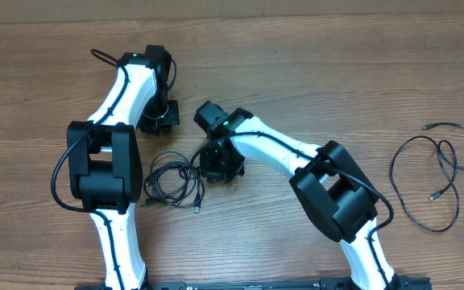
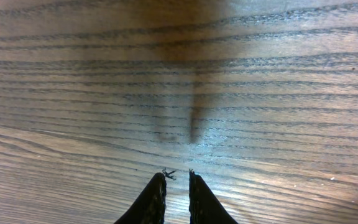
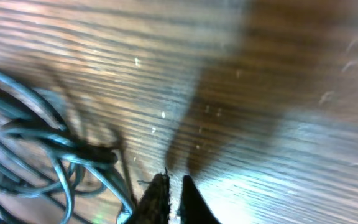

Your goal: Untangle cables

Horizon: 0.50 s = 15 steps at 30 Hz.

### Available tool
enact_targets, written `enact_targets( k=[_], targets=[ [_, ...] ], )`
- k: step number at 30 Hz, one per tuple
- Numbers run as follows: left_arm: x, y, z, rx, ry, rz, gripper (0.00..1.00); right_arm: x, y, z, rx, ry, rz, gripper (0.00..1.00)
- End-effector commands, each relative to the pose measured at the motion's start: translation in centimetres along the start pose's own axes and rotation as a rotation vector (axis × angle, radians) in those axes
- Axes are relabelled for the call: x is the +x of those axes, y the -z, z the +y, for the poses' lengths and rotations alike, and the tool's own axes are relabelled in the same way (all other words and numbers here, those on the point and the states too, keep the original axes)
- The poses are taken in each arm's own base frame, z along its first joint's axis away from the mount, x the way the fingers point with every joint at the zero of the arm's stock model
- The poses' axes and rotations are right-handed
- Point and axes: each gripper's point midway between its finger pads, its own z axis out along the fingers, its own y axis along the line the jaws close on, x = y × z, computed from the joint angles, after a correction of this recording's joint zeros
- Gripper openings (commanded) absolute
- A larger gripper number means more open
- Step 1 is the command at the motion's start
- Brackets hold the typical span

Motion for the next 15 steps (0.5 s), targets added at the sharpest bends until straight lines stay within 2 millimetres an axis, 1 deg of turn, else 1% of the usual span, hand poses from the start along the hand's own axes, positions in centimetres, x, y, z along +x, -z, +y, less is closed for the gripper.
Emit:
enact_targets(
  k=[1,3,5,9,12,14,15],
  targets=[
    [0.1,0.6,0.0,0.008,0.014,-0.012,0.16,-2.1,3.9,2.7,-0.083,0.208,-0.081,0.13],
    [0.1,0.6,-0.1,0.009,0.014,-0.012,0.16,-2.2,4.0,3.5,-0.11,0.244,-0.092,0.2],
    [0.1,0.6,-0.1,0.009,0.014,-0.012,0.16,-2.3,3.7,4.0,-0.116,0.265,-0.101,0.29],
    [0.2,0.6,0.0,0.008,0.014,-0.012,0.16,-2.0,3.0,5.9,-0.134,0.45,-0.14,0.38],
    [0.1,0.6,0.0,0.008,0.014,-0.012,0.18,-1.4,2.3,7.5,-0.138,0.601,-0.171,0.39],
    [0.1,0.6,0.0,0.008,0.014,-0.012,0.19,-1.5,1.9,7.8,-0.101,0.632,-0.2,0.4],
    [0.1,0.6,0.0,0.008,0.014,-0.012,0.19,-1.6,1.7,7.7,-0.072,0.641,-0.217,0.42]
  ],
)
